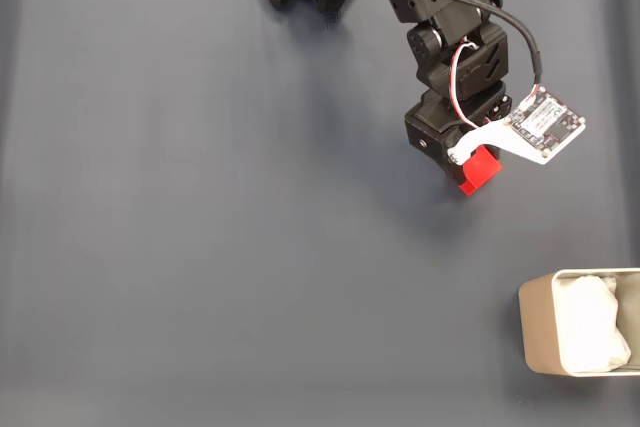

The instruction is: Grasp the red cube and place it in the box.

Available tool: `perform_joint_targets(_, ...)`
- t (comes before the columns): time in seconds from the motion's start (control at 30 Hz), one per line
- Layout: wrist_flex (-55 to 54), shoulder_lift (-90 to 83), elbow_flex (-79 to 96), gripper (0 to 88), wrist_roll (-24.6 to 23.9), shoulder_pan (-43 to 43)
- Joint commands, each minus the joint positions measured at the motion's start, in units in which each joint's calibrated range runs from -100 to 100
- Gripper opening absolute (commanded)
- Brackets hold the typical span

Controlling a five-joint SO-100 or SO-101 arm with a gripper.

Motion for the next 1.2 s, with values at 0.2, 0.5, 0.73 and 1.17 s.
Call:
perform_joint_targets(0.2, 0.9, 0.3, -2.4, 5.3, 2.2, 0.0)
perform_joint_targets(0.5, 1.6, 0.0, -3.8, 2.7, 2.3, 0.4)
perform_joint_targets(0.73, 6.2, -2.9, -9.0, 2.1, 1.9, 1.6)
perform_joint_targets(1.17, 19.8, -5.4, -32.3, 1.9, 0.7, 5.1)
